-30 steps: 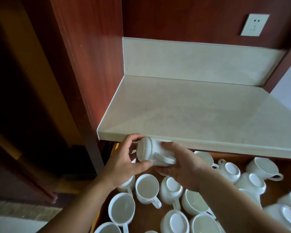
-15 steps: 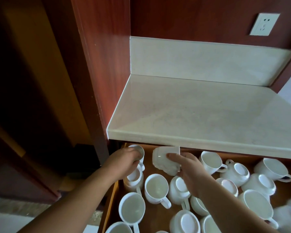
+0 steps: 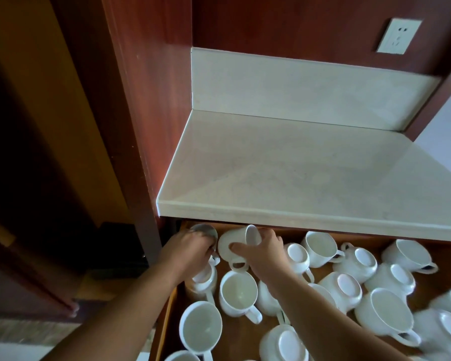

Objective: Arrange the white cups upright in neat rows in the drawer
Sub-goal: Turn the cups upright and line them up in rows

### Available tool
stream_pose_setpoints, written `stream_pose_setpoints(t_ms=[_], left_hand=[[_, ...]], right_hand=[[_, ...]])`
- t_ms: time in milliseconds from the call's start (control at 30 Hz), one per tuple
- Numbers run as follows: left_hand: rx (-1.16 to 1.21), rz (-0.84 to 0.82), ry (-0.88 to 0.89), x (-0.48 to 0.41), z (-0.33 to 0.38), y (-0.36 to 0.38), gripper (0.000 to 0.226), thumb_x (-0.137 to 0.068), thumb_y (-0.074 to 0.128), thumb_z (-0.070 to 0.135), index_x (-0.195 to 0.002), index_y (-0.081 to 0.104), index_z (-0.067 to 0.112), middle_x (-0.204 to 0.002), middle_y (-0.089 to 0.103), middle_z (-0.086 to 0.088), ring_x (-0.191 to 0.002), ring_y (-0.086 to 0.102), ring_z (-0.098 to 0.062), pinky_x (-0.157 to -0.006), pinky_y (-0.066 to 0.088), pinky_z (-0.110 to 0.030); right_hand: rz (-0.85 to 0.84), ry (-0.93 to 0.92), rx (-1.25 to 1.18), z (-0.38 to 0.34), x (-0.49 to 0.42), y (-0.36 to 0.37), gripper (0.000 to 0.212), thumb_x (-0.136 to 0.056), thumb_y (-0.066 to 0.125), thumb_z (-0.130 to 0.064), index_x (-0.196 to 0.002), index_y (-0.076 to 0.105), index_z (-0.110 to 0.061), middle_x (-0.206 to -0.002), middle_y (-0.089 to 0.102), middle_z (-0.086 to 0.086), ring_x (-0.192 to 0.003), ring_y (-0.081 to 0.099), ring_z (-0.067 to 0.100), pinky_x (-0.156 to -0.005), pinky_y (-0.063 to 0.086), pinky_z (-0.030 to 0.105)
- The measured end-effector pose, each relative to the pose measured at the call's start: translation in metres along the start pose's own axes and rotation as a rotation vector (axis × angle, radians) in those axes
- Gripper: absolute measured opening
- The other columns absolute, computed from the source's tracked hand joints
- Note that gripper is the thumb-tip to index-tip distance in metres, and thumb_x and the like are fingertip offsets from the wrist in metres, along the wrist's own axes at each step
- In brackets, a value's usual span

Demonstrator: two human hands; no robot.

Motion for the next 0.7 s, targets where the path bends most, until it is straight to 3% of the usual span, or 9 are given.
stream_pose_setpoints(t_ms=[133,233,400,700], left_hand=[[0.019,0.025,0.010,0.001,0.002,0.002,0.014,-0.093,0.058,0.029,-0.092,0.072,0.031,-0.088,0.071,0.010,-0.083,0.067,-0.011,-0.071,0.056,-0.030],[-0.007,0.040,0.024,0.001,0.002,0.003,0.012,-0.089,0.062,0.026,-0.087,0.073,0.028,-0.085,0.073,0.007,-0.080,0.069,-0.016,-0.071,0.055,-0.031],[-0.023,0.050,0.028,0.001,-0.002,0.007,0.015,-0.091,0.060,0.029,-0.094,0.075,0.028,-0.091,0.074,0.008,-0.085,0.069,-0.015,-0.077,0.057,-0.033],[-0.015,0.038,0.020,0.003,0.000,0.004,0.013,-0.088,0.064,0.021,-0.090,0.075,0.029,-0.087,0.072,0.007,-0.080,0.067,-0.016,-0.069,0.051,-0.029]], right_hand=[[0.013,-0.078,0.145,-0.005,-0.001,0.007,0.084,-0.071,0.085,-0.050,-0.136,0.042,-0.018,-0.120,0.035,-0.003,-0.110,0.045,0.018,-0.092,0.051,0.037],[0.027,-0.148,0.232,-0.009,-0.002,0.010,0.082,-0.075,0.082,-0.047,-0.139,0.040,-0.017,-0.118,0.031,-0.004,-0.121,0.040,0.021,-0.097,0.039,0.031],[0.051,-0.213,0.300,-0.011,-0.002,0.013,0.086,-0.078,0.079,-0.049,-0.144,0.035,-0.015,-0.130,0.036,0.001,-0.130,0.038,0.024,-0.107,0.036,0.033],[0.083,-0.060,0.197,-0.005,-0.008,0.022,0.085,-0.074,0.083,-0.050,-0.135,0.039,-0.010,-0.133,0.039,0.007,-0.128,0.041,0.026,-0.103,0.038,0.037]])
Point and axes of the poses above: each hand's wrist, its own x-axis away from the middle knuckle, its own y-axis out of the palm, z = x × y, the point moved 4 cm from there along -x, towards the middle knuckle
